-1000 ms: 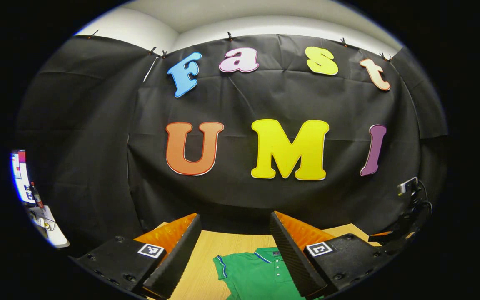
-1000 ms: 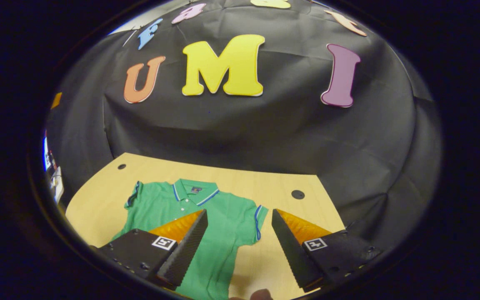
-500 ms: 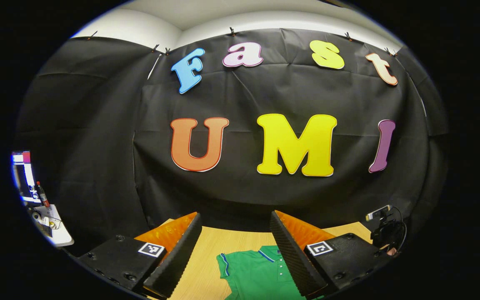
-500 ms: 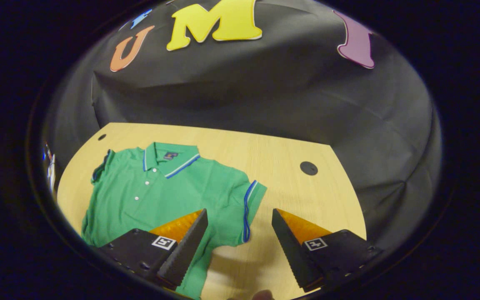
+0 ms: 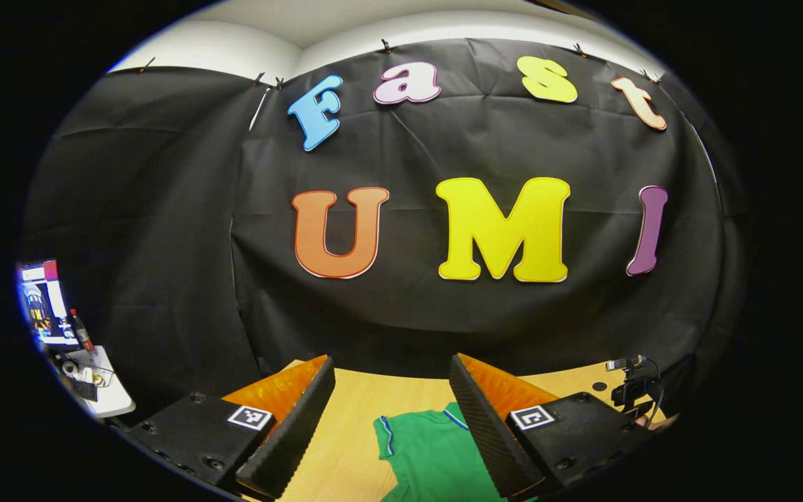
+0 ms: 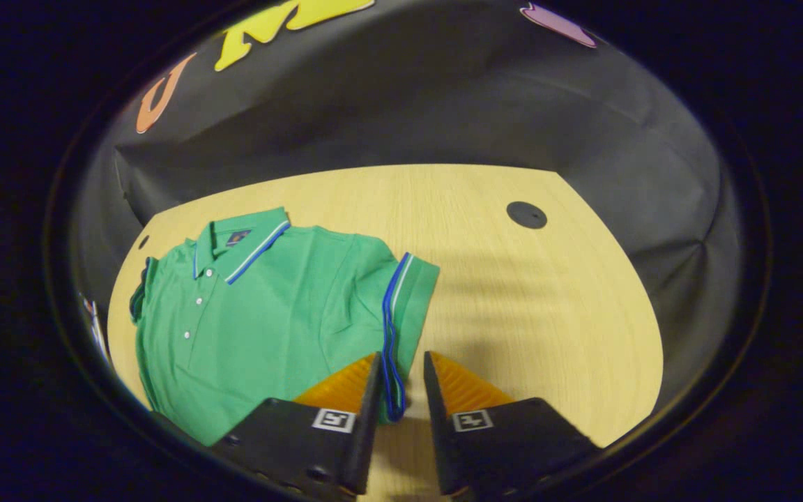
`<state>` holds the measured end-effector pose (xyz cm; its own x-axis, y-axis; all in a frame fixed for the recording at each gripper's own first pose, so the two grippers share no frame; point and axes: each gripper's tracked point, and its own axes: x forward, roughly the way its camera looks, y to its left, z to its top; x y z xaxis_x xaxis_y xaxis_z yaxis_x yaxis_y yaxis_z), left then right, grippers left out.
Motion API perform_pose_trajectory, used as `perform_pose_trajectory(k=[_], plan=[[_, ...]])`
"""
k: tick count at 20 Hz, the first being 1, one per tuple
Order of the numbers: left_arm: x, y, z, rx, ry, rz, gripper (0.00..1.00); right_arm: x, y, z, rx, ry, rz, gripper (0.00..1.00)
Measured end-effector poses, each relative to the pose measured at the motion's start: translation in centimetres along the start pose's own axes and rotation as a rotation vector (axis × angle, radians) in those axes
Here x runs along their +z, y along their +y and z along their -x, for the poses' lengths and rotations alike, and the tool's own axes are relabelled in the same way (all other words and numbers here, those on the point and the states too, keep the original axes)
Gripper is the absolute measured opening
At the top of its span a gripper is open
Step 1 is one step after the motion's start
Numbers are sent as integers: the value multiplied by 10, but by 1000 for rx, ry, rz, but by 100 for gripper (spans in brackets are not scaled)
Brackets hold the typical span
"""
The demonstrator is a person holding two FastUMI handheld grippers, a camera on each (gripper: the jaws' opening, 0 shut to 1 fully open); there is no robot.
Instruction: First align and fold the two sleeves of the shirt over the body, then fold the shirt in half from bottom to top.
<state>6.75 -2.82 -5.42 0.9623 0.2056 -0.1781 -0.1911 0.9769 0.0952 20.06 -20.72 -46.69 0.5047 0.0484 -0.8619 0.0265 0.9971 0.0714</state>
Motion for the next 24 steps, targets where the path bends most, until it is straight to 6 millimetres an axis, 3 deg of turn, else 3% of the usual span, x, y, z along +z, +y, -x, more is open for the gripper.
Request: perform_pose_trajectory(k=[2,5,10,13,17,24], plan=[[-2,0,-1,0,4,-1,100,0,7,1,31,15,-28,2],[-5,-1,-4,-4,12,14,100,6,8,6,40,6,-20,0],[-4,8,0,11,2,20,100,34,22,38,52,-85,-13,0],[-1,17,1,18,-16,22,100,50,48,60,78,-126,-1,0],[1,37,5,33,-25,38,100,67,97,79,118,-156,17,0],[-3,81,24,98,-22,41,100,69,176,67,125,-136,84,0]])
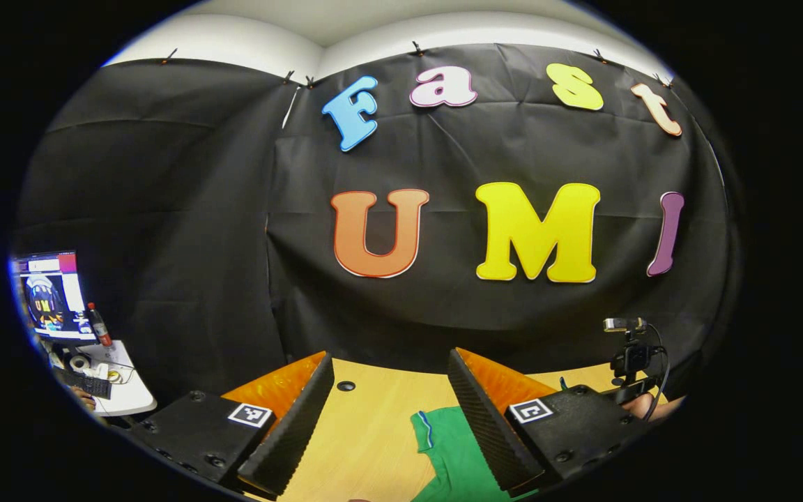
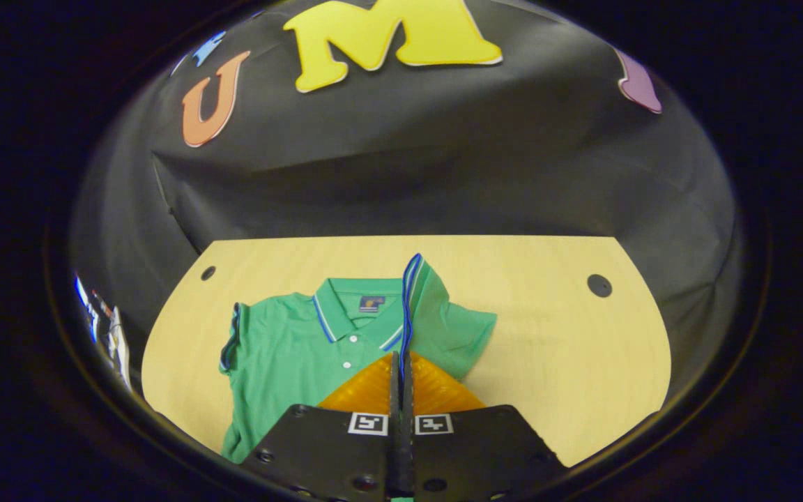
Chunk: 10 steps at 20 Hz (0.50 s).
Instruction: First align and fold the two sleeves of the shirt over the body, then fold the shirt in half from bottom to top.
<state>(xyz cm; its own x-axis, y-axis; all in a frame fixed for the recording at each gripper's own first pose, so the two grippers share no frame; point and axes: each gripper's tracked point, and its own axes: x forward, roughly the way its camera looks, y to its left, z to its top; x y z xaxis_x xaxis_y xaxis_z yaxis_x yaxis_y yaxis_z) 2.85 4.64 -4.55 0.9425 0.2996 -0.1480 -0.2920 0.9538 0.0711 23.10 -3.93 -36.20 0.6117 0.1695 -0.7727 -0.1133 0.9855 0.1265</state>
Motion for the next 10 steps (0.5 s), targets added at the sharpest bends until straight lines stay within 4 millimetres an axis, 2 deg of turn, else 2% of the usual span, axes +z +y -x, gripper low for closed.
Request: perform_pose_trajectory(k=[4,5,6,7,10], plan=[[-1,19,5,30,8,-1,100,1,34,-13,6,-1,-9,0],[-2,23,5,34,11,-5,100,3,40,-12,10,-8,-18,4],[-2,25,7,34,14,-7,100,7,52,-9,47,-22,-38,16],[-2,28,7,33,15,-6,100,9,61,-6,65,-33,-47,35],[-5,28,3,15,25,3,100,24,60,13,31,-121,-9,92]])
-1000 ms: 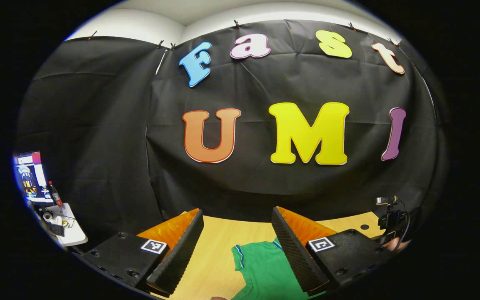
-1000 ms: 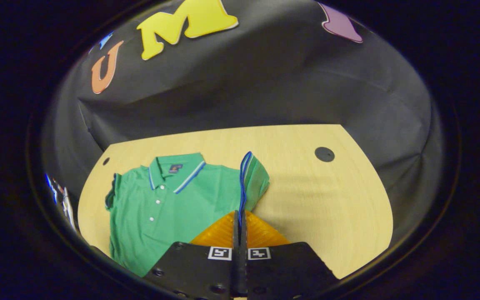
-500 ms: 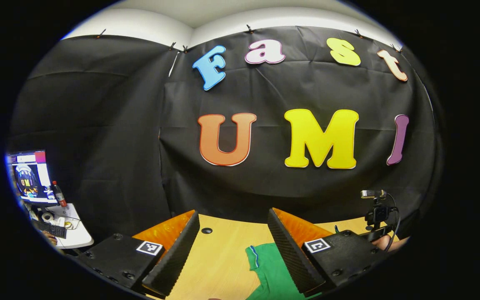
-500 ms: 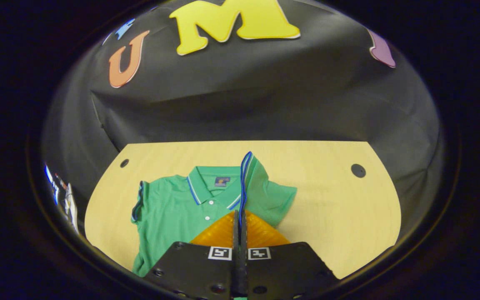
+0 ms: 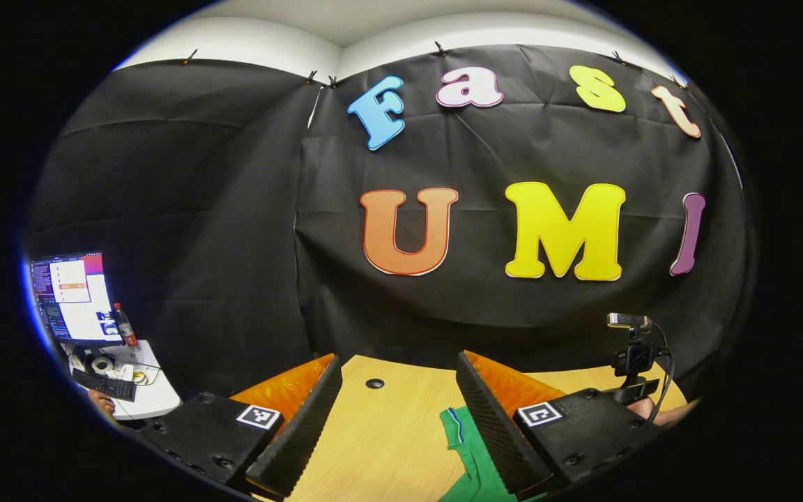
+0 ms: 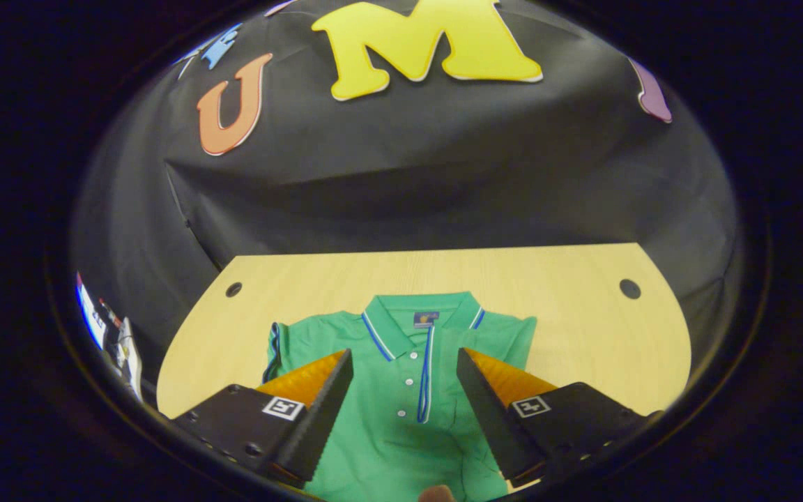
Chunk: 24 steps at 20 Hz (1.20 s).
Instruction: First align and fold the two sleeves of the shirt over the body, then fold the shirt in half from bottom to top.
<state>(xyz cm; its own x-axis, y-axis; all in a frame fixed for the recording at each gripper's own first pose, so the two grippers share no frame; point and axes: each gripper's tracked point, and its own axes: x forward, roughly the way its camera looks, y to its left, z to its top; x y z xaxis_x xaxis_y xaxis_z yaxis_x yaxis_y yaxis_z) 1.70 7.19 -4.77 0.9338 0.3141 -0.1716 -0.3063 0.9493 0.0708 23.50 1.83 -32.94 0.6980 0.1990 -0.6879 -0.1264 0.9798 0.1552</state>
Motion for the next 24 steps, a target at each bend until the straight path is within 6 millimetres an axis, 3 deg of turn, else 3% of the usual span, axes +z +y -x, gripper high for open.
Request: perform_pose_trajectory(k=[5,7,8,9,13,16,21,24], plan=[[-11,-9,-10,-53,30,4,100,23,-2,55,-54,-126,39,96],[-17,-17,-15,-94,40,6,100,31,0,87,-63,-173,63,96],[-21,-23,-19,-118,51,8,100,35,0,105,-75,-201,68,92],[-28,-29,-25,-141,75,10,100,39,-1,124,-90,-230,64,96],[-59,-61,-51,-229,190,64,100,47,-3,199,-139,-326,35,96],[-74,-76,-74,-275,217,22,100,47,-12,244,-184,-376,43,96],[-123,-100,-109,-329,338,-17,100,47,-33,297,-258,-427,46,95],[-168,-103,-126,-327,454,-41,100,37,-45,311,-291,-418,37,95]])
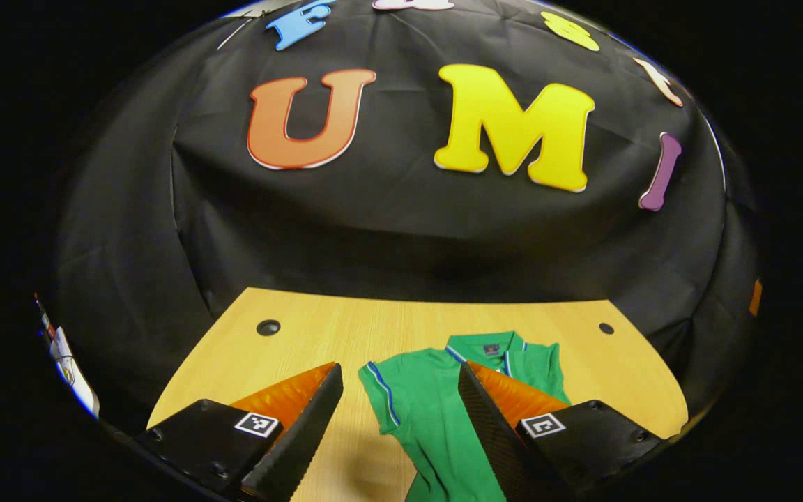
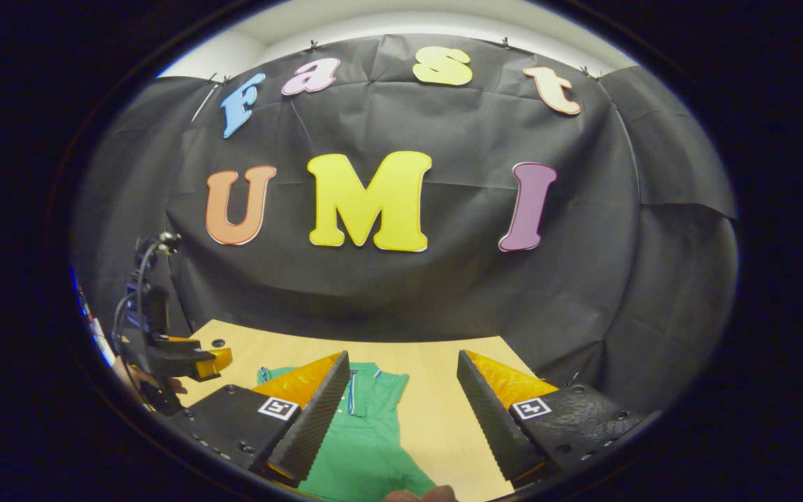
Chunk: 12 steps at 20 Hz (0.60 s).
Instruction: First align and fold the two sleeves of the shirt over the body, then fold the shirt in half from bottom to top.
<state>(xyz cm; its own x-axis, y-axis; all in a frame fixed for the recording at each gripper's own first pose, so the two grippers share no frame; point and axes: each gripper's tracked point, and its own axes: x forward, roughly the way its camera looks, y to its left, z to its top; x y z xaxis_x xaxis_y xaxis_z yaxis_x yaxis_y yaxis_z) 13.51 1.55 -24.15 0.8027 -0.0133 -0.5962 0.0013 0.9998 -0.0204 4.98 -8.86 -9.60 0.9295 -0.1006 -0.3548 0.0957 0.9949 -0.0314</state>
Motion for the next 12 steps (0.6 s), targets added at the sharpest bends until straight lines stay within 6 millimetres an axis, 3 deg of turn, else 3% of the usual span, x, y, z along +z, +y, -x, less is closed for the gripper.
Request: perform_pose_trajectory(k=[8,12], plan=[[-69,9,-84,26,202,5,100,-28,-22,-6,-38,75,17,96],[-96,13,-111,16,257,24,100,-42,-28,-12,-41,119,13,95]])
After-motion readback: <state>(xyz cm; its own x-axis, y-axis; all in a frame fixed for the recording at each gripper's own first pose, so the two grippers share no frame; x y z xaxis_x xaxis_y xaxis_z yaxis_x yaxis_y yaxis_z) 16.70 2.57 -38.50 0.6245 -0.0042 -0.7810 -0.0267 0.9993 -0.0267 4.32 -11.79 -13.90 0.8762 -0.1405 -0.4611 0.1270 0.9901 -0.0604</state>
